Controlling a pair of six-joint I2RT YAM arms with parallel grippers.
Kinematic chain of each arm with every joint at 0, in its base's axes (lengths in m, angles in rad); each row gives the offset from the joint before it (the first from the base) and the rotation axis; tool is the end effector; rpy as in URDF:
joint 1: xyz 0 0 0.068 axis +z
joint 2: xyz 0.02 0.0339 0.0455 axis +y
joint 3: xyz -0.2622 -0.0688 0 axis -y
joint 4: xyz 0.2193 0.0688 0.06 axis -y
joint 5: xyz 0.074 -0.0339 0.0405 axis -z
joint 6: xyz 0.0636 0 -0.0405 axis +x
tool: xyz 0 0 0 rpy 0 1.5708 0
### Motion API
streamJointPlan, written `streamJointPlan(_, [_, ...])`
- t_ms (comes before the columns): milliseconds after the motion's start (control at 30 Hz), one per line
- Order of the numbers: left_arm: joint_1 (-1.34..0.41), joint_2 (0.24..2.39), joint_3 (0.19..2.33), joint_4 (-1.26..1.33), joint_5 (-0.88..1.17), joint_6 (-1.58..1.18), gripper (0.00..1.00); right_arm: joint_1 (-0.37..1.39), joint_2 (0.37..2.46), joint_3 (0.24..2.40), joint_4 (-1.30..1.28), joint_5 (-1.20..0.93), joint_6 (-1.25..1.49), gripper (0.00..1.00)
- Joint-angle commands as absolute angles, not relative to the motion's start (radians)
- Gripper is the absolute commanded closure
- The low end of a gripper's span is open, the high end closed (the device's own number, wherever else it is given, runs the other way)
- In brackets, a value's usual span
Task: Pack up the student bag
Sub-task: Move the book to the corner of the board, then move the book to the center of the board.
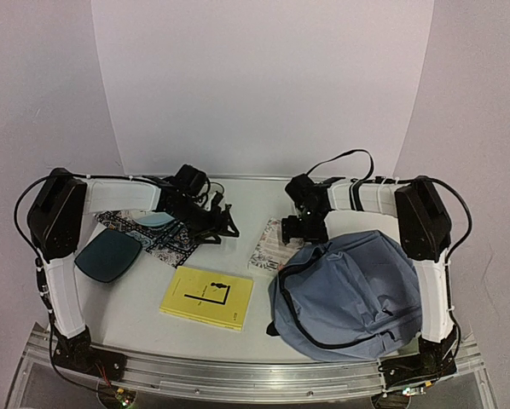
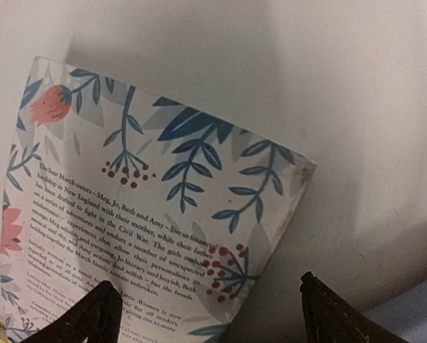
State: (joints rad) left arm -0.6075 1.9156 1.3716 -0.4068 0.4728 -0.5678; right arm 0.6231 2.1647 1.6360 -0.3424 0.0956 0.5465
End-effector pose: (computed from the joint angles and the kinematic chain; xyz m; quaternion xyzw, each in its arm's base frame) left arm 0.3145 -0.2539 0.1918 0.0898 0.9242 -0.3500 0.1232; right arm 0.3891 0.2721 0.1669 -0.0196 0.9383 0.1516 0.3102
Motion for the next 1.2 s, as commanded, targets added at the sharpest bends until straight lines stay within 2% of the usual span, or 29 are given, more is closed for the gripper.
streamJointPlan(0, [-0.606,1.957,1.427,-0.383,0.499,-0.534,0.32,0.627,2.207,1.641,-0.311,0.022,0.539,0.17])
streamJointPlan(133, [-0.606,2.003,1.441,-0.384,0.503,-0.529,0.33,0.645,2.243,1.640,-0.258,-0.096,0.506,0.25])
streamJointPlan(233, [-0.605,2.036,1.447,-0.382,0.505,-0.532,0.33,0.679,2.274,1.667,-0.247,-0.149,0.472,0.28])
streamJointPlan(700, [-0.598,2.064,1.310,-0.252,0.544,-0.708,0.35,0.744,2.282,1.643,-0.096,-0.236,0.597,0.30])
streamJointPlan(867, [-0.598,2.059,1.256,-0.113,0.637,-0.811,0.41,0.747,2.277,1.610,-0.045,-0.260,0.628,0.29])
streamJointPlan(967, [-0.598,2.011,1.194,0.049,0.689,-0.910,0.49,0.752,2.274,1.601,-0.036,-0.260,0.632,0.30])
streamJointPlan(1167, [-0.598,1.919,1.142,0.163,0.670,-0.988,0.62,0.753,2.251,1.569,-0.010,-0.259,0.639,0.30])
